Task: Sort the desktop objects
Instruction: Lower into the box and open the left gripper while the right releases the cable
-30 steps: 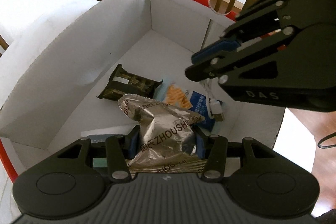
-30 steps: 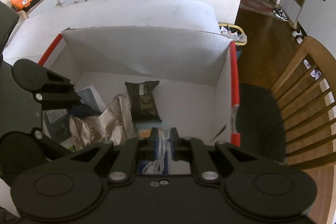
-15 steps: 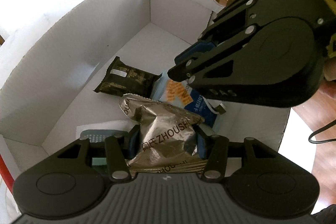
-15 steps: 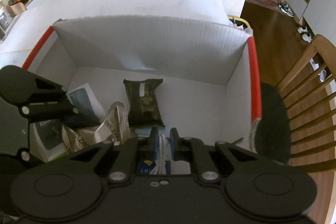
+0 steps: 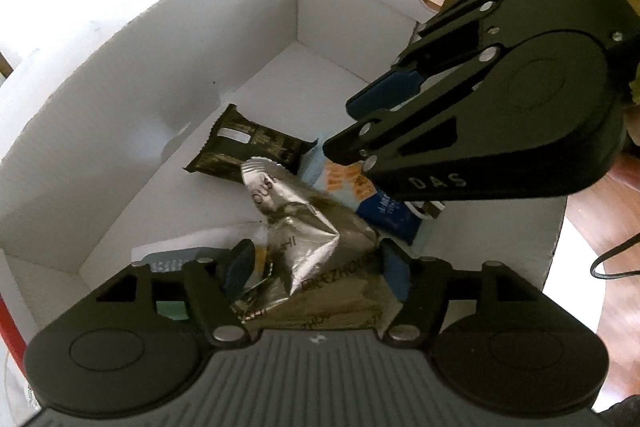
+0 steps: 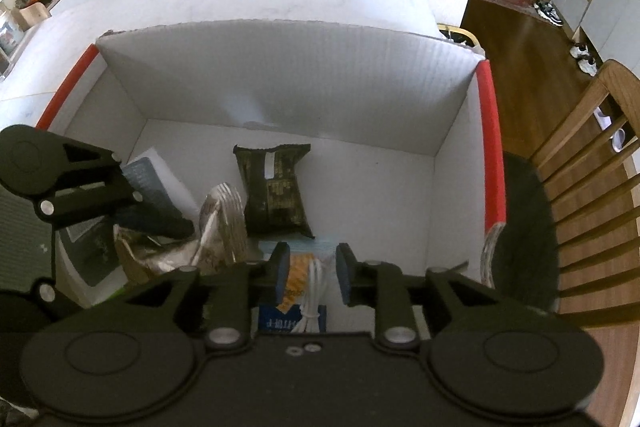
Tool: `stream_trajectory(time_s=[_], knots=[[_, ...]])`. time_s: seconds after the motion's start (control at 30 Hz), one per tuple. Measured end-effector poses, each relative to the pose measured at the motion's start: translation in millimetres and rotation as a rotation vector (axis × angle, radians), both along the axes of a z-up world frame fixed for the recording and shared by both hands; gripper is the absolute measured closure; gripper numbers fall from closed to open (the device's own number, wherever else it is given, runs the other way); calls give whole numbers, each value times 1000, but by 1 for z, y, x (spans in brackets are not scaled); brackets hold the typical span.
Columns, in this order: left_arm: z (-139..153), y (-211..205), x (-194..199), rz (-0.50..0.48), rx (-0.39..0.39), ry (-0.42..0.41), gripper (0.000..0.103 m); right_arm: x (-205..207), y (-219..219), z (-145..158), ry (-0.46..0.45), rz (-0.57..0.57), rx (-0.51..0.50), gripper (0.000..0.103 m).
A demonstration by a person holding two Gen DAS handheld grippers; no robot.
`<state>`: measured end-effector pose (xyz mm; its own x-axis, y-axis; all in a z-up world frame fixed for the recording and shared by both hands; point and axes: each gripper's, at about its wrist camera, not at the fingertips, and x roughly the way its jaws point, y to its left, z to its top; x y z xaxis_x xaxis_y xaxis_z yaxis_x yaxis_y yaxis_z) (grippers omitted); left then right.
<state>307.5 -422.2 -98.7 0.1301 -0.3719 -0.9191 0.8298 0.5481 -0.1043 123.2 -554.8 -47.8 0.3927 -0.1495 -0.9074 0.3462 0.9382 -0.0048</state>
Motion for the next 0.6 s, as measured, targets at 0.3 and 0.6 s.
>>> stream_trajectory(time_s=[0.3,0.6], knots=[[13,14,-3,39,-43,-24,27,-4,0,16,-47,-8,-8,64],[38,25,-12,70,-101,-50,14,-7,3,33,-107,-5,-10,41]])
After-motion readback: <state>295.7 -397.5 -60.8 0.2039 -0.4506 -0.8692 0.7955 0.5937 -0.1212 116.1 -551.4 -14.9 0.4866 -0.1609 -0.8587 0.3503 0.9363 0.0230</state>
